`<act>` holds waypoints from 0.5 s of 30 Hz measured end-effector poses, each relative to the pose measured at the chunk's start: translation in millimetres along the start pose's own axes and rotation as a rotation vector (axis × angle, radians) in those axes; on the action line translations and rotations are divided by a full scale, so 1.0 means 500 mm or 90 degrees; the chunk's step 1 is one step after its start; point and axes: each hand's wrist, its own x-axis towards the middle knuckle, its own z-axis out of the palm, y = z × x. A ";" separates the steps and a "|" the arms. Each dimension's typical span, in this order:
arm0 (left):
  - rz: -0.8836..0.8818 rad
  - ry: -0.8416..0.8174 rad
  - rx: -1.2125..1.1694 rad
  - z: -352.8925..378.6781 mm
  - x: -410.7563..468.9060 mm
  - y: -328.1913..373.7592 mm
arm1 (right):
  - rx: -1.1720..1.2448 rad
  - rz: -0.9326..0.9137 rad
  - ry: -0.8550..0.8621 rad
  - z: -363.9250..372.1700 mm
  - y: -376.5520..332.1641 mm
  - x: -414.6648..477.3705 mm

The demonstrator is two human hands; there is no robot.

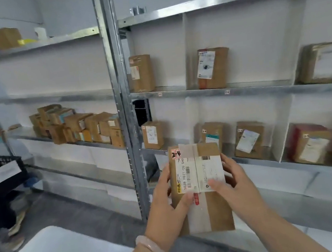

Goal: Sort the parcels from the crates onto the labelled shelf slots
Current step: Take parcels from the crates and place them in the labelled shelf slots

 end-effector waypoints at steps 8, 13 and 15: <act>0.122 -0.109 0.067 0.170 0.131 0.016 | -0.037 -0.021 0.103 -0.160 0.026 0.066; 0.176 -0.133 0.086 0.246 0.219 0.020 | -0.096 -0.037 0.156 -0.215 0.037 0.126; 0.203 -0.145 0.085 0.272 0.258 0.016 | -0.117 -0.048 0.177 -0.234 0.045 0.156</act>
